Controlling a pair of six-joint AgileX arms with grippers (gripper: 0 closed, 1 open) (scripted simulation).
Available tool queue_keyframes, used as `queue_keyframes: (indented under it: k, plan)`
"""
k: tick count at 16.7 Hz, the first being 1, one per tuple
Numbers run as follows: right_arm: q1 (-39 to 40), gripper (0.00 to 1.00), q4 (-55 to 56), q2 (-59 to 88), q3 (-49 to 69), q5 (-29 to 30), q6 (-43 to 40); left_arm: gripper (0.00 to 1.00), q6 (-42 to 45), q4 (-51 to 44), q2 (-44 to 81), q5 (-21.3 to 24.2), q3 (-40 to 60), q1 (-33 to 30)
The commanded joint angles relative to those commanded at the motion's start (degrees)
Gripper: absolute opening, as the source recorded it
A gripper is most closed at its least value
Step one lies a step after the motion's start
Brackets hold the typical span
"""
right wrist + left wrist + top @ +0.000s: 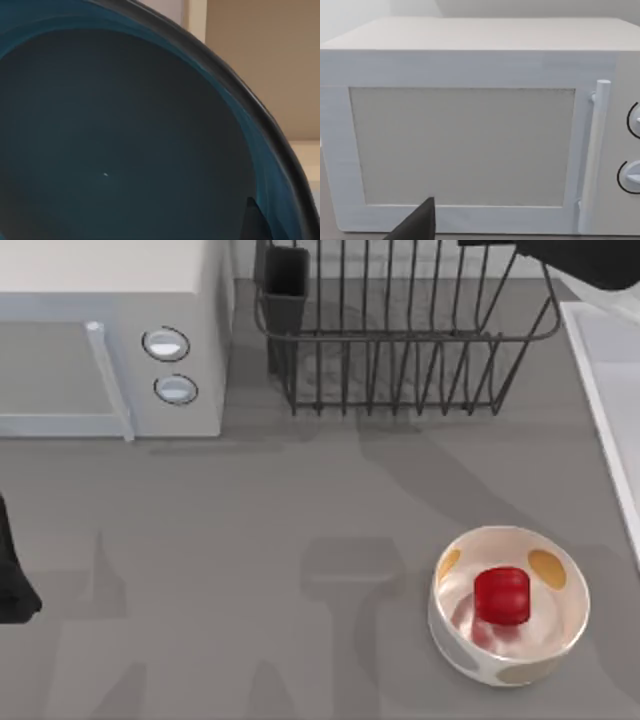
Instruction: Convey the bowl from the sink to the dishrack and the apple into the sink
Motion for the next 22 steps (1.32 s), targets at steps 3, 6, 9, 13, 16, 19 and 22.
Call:
queue_keyframes:
  k: [3,6,9,13,16,19,22]
  plan:
    - [-0.5,0.00,2.1,1.6,-0.8,-0.4,0.0,1.00,0.0,0.0,0.0,0.0,0.0,0.0]
    - [-1.9,0.00,9.6,6.0,-3.8,-1.9,0.0,1.00,0.0,0.0,0.0,0.0,0.0,0.0]
    - [-4.2,0.00,21.1,11.5,-8.3,-4.1,0.0,1.00,0.0,0.0,0.0,0.0,0.0,0.0]
    - [-7.4,0.00,35.3,18.6,-14.9,-7.1,-0.2,1.00,0.0,0.0,0.0,0.0,0.0,0.0]
    - [-9.0,0.00,40.2,21.3,-18.0,-8.6,-0.4,1.00,0.0,0.0,0.0,0.0,0.0,0.0]
    - [-9.1,0.00,40.6,21.5,-18.3,-8.7,-0.4,1.00,0.0,0.0,0.0,0.0,0.0,0.0]
    - [-9.1,0.08,40.6,21.5,-18.3,-8.7,-0.4,1.00,0.0,0.0,0.0,0.0,0.0,0.0]
